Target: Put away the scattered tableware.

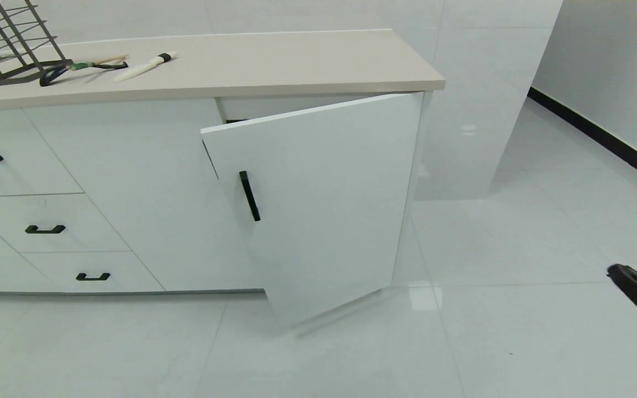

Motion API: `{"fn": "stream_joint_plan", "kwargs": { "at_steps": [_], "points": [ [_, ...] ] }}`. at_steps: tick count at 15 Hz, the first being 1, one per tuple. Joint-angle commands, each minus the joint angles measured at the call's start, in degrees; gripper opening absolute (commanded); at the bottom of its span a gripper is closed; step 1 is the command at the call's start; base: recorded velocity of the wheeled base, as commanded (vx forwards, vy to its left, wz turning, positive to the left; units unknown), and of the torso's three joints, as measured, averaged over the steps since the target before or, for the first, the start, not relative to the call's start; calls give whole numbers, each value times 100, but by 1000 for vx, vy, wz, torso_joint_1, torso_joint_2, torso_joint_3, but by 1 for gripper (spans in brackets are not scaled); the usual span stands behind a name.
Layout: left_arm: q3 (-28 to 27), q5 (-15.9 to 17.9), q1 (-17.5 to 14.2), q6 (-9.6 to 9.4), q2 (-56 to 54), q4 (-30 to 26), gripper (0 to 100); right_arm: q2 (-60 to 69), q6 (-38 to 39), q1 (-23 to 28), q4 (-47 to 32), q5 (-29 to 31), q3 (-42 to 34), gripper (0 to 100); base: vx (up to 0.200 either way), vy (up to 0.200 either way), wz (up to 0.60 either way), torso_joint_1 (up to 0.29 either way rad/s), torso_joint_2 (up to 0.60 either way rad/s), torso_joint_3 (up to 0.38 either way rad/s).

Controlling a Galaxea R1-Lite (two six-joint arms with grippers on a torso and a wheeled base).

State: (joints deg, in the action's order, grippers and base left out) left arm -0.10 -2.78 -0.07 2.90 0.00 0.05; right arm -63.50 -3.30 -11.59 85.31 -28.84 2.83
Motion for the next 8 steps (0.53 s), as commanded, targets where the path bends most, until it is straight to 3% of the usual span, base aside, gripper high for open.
{"fn": "stream_joint_plan", "kwargs": {
  "at_steps": [1, 2, 4, 8],
  "points": [
    [1, -3, -1, 0, 0, 4, 100, 1630, 5, 650, -999, 1, -283, 100, 0, 200, 0, -2, 2, 17],
    [1, -3, -1, 0, 0, 4, 100, 1736, 5, 676, -1148, 1, -283, 100, 0, 200, 0, -2, 2, 7],
    [1, -3, -1, 0, 0, 4, 100, 3168, -4, 702, -3301, -130, -283, 100, 0, 200, 0, 2, -5, 5],
    [10, 5, -1, -9, 0, 4, 100, 5410, 5, 729, -6070, -174, -283, 100, 0, 200, 0, 0, 4, 4]
  ]
}}
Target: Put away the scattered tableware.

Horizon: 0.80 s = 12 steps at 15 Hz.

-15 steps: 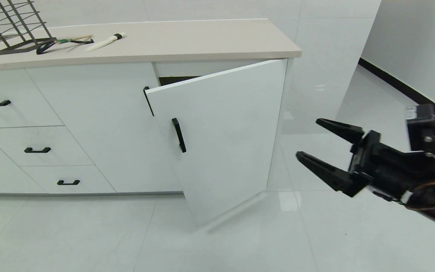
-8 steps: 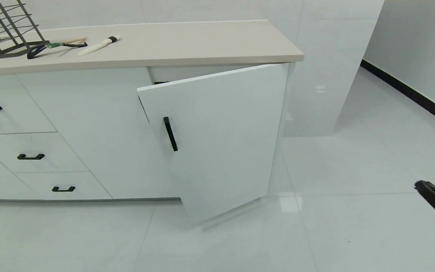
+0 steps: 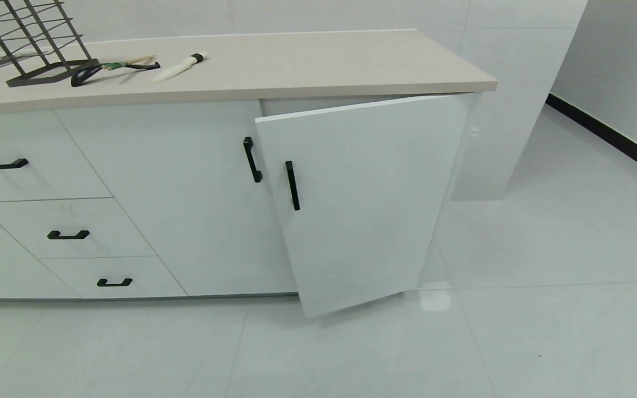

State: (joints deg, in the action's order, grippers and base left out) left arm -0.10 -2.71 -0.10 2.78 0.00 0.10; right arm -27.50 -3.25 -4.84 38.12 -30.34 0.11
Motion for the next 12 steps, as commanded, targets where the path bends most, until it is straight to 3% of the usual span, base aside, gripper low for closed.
{"fn": "stream_joint_plan", "kwargs": {
  "at_steps": [1, 4, 5, 8, 12],
  "points": [
    [10, -2, 1, 3, 0, -1, 100, 2232, 0, 88, -1975, -24, 7, 100, 0, 200, 0, -2, 2, 7],
    [10, -2, 1, 3, 0, -1, 100, 2495, -17, 589, -2582, 28, -11, 100, 0, 200, 0, 2, 2, 2],
    [1, -2, 1, 3, 0, -1, 100, 2495, -17, 607, -2845, 318, -11, 100, 0, 200, 0, 2, 7, -7],
    [1, -11, 1, 12, 0, -1, 100, 2592, 9, 572, -3645, 2226, 15, 100, 0, 200, 0, 4, 1, 1],
    [1, -11, 1, 21, 0, -1, 100, 2610, -79, 572, -3812, 2938, -11, 100, 0, 200, 0, -1, 2, 4]
  ]
}}
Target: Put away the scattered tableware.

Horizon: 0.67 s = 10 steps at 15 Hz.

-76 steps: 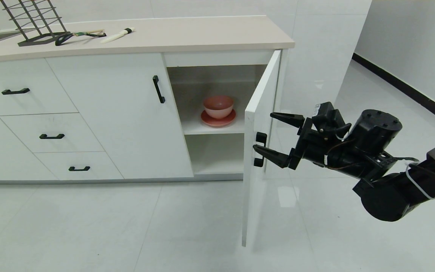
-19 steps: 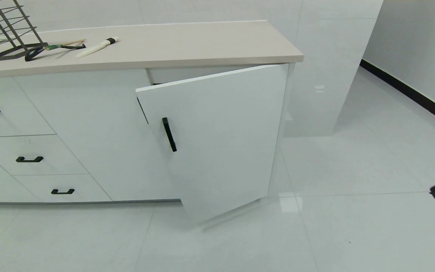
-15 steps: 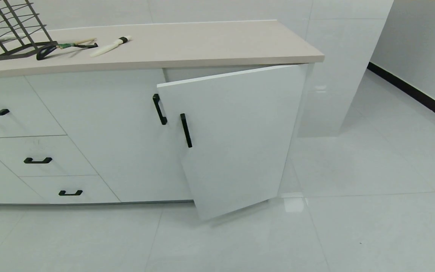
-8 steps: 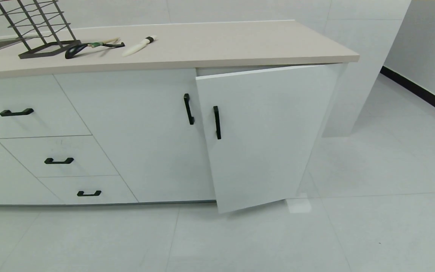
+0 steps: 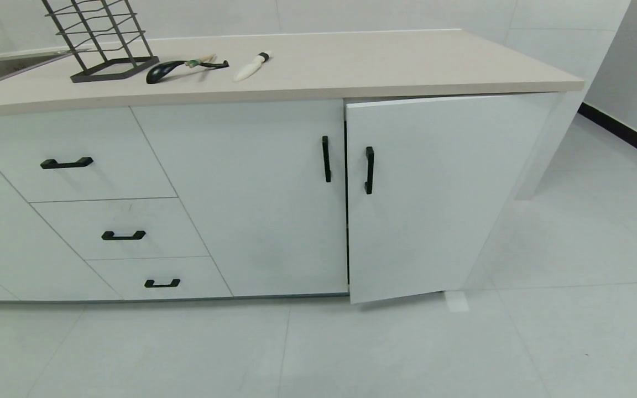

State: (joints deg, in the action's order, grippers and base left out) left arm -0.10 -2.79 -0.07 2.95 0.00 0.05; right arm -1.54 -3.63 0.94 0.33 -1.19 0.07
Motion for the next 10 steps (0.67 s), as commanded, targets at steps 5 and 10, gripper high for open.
{"fn": "stream_joint_plan", "kwargs": {
  "at_steps": [5, 10],
  "points": [
    [1, -2, -1, 4, 0, 4, 100, 154, 319, -68, -33, -21, -7, 100, 0, 200, 0, 1, 2, 2],
    [1, -2, -1, 4, 0, 4, 100, 154, 337, -68, -33, -12, -7, 100, 0, 200, 0, 3, 2, 2]
  ]
}}
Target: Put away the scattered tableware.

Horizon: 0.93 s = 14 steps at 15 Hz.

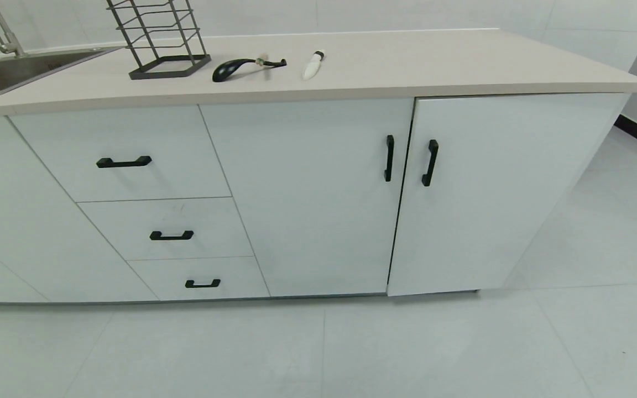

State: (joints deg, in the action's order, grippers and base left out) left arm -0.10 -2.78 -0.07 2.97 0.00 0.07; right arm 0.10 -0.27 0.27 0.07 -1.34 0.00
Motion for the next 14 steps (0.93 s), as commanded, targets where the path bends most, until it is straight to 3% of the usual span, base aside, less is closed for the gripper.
{"fn": "stream_joint_plan", "kwargs": {
  "at_steps": [1, 6, 14],
  "points": [
    [1, -3, -1, 1, 0, 1, 100, -10, 0, 0, -7, 2, 0, 100, 0, 200, 0, 7, 7, 7],
    [1, -3, -1, 10, 0, 1, 100, -10, 0, 0, -7, -7, 0, 100, 0, 200, 120, 7, 4, 4],
    [1, -3, -1, 10, 0, 1, 100, -10, 9, 0, -16, 2, 0, 100, 0, 0, 600, 1, 4, 1]
  ]
}}
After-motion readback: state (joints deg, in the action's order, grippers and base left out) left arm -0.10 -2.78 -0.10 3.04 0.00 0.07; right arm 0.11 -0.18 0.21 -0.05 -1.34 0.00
